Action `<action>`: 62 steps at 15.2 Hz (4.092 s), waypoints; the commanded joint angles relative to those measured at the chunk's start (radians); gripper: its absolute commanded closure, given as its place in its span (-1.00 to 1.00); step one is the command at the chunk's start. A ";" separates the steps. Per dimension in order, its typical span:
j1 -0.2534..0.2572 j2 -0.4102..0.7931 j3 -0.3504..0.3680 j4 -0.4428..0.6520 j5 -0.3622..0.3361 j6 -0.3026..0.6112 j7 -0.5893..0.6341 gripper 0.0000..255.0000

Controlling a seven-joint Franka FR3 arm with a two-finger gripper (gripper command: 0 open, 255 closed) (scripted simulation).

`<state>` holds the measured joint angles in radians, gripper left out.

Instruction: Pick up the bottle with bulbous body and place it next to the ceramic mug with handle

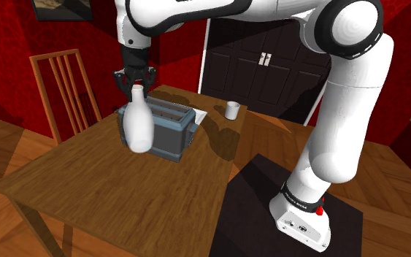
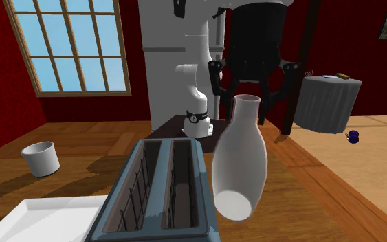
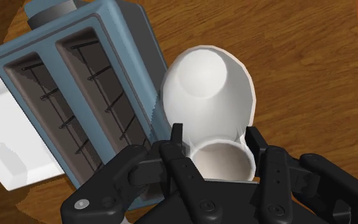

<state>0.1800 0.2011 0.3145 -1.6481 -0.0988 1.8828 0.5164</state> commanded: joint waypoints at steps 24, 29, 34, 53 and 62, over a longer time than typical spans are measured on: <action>-0.130 -0.173 -0.085 0.087 0.070 -0.244 -0.235 1.00; -0.189 -0.225 -0.142 0.077 0.087 -0.282 -0.351 1.00; -0.244 -0.251 -0.202 0.099 0.094 -0.329 -0.467 1.00; -0.458 -0.095 -0.417 0.481 0.124 -0.557 -0.889 1.00; -0.453 -0.178 -0.414 0.241 0.114 -0.399 -0.885 1.00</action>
<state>-0.2745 0.0339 -0.1009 -1.3789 0.0164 1.4649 -0.3720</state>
